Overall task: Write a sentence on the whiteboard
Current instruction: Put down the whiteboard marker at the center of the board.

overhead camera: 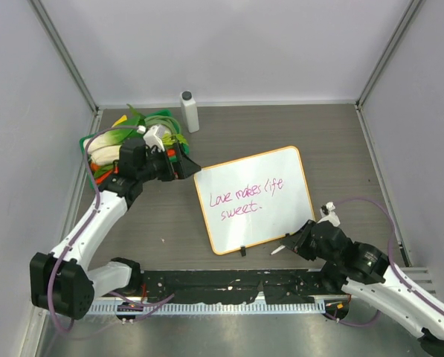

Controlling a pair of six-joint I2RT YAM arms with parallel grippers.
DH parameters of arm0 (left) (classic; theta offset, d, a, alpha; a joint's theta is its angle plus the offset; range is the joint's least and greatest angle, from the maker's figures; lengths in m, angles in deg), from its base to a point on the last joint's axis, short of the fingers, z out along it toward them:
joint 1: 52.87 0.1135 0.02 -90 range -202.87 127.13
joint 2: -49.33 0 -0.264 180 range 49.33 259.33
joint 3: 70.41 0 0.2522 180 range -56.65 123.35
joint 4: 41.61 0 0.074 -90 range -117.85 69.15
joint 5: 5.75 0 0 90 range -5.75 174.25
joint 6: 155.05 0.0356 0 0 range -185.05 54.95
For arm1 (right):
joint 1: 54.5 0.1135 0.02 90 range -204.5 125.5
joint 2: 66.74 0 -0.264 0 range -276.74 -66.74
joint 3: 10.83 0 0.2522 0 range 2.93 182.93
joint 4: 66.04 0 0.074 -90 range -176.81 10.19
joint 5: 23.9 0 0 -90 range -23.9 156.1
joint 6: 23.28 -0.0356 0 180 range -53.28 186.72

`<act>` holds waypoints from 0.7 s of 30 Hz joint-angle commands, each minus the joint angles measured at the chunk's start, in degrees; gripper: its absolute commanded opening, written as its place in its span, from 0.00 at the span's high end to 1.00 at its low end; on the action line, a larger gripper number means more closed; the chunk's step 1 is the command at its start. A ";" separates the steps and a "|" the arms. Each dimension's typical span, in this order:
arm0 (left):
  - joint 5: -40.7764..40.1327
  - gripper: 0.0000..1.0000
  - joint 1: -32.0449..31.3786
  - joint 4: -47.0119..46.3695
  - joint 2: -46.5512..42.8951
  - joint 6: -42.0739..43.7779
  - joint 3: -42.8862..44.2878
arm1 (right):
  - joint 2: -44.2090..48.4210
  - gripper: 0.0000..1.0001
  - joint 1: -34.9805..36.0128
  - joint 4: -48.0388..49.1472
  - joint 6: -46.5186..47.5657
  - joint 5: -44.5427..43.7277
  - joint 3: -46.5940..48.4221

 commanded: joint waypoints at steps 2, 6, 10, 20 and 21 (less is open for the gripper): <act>-3.03 0.00 0.17 -5.65 -4.29 -1.60 0.03 | 3.49 0.72 -0.05 -5.78 -7.50 -2.12 -1.45; -4.61 0.00 0.17 -6.10 -5.96 -1.95 0.03 | 5.16 0.54 -0.05 -7.37 -9.61 -2.83 -2.59; -5.76 0.00 0.17 -6.62 -7.54 -2.04 -0.23 | 5.78 0.39 -0.05 -8.87 -10.41 -4.58 -2.16; -7.60 0.00 0.17 -6.62 -8.25 -2.92 -0.05 | -1.32 0.21 0.03 -5.53 -5.50 -9.59 3.55; -7.95 0.00 0.17 -6.36 -8.25 -2.92 0.03 | -2.39 0.21 -0.05 -4.13 -3.66 -10.21 4.78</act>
